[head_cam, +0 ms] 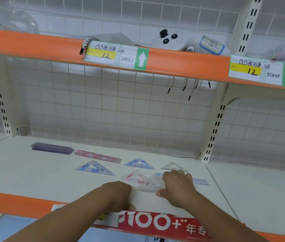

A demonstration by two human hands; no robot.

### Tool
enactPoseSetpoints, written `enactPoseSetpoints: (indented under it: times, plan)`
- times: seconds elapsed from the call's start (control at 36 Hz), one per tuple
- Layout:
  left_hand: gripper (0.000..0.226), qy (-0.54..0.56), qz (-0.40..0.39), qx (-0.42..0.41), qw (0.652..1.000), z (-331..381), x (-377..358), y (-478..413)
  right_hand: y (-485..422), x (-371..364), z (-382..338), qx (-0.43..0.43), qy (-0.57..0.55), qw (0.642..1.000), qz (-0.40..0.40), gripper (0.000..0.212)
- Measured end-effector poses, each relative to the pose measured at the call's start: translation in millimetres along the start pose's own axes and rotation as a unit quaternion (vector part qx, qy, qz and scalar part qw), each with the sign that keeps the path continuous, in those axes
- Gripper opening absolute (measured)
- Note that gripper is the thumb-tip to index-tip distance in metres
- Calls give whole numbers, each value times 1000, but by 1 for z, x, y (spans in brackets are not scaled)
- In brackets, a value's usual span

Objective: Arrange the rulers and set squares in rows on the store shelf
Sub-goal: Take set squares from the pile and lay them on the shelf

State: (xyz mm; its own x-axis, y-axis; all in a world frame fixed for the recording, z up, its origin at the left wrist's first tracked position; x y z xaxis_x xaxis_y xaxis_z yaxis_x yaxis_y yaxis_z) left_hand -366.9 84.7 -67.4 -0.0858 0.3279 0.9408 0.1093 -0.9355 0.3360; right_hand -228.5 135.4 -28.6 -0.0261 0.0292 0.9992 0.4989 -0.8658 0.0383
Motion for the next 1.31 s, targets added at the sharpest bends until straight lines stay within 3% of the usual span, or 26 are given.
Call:
enactPoseSetpoints:
  times: [0.33,0.58,0.86,1.19,1.31]
  plan:
    - [48,5,-32,13,999,-3,-6,-4,-26,19,55,-45,15,999,17,27]
    - [50,18,-25,27,999,-8,-9,-7,-49,20,85,-56,7,998,20,36]
    - [49,41,-15,44,998,-11,-8,-4,-78,7,110,-56,-7,998,22,27]
    - [50,53,-24,58,997,-13,-7,-4,-106,-15,124,-38,-2,999,9,37]
    - [50,53,-29,61,996,-14,-8,-5,-113,-22,130,-35,-21,999,1,30]
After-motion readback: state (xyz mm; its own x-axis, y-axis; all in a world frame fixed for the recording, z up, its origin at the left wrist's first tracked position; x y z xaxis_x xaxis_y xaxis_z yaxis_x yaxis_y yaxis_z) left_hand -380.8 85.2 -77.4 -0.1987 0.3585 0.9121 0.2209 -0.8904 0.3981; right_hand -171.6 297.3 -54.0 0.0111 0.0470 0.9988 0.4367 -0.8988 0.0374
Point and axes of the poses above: each hand's wrist, its own y-axis away from the middle knuckle, its own x-axis out of the back of the hand, z = x × y, the point moved 10 cm from there along -y, towards the middle knuckle, and after that the axes turned 9 degrees about x, right-handed, at the moved point
